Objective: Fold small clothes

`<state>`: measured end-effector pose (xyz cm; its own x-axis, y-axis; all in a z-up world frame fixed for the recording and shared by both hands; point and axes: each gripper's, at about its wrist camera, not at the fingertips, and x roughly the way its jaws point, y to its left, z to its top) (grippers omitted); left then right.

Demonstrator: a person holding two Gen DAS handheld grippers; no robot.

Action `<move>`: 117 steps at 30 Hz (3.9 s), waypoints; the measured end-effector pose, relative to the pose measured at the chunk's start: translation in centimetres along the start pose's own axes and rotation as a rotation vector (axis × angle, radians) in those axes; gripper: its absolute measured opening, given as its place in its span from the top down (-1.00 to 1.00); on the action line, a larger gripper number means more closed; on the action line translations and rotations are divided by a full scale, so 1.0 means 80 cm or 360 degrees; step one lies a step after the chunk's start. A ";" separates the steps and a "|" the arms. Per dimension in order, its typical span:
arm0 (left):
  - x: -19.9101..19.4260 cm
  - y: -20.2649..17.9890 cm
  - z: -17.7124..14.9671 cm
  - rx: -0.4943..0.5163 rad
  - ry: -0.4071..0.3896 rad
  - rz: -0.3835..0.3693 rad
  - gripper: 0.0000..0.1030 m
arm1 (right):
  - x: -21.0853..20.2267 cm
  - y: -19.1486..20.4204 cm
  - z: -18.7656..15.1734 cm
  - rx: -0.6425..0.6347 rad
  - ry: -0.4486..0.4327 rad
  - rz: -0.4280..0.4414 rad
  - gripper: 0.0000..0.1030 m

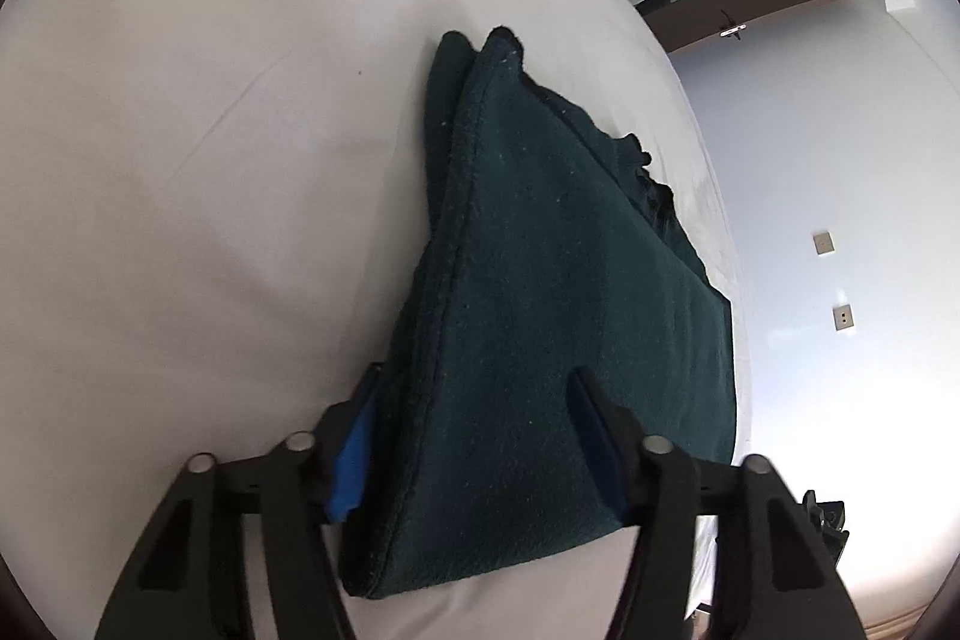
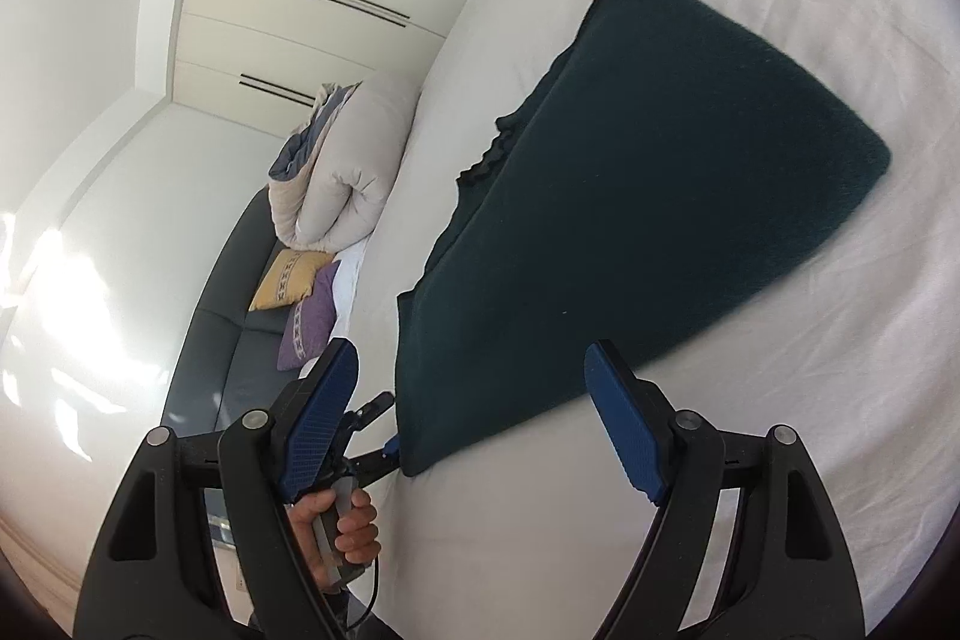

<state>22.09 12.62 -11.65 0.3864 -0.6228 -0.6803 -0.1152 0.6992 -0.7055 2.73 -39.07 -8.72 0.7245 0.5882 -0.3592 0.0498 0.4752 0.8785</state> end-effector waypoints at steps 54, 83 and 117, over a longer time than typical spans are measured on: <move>0.154 -0.271 -0.098 0.0610 0.0246 -0.0403 -0.28 | 0.235 -0.033 0.177 0.0355 0.0590 0.0254 -0.51; 0.096 -0.247 -0.098 0.0716 0.0067 -0.0417 -0.42 | 0.096 -0.058 0.268 -0.0141 0.0372 -0.0493 0.76; 0.151 -0.258 -0.102 0.0826 0.0110 -0.0255 -0.42 | 0.066 -0.074 0.242 0.0016 0.0477 -0.0123 0.22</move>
<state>21.67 -12.18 -6.95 0.2989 -0.7451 -0.5962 0.4136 0.6642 -0.6227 19.56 -51.40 -9.71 0.4831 0.7182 -0.5008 0.1049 0.5204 0.8475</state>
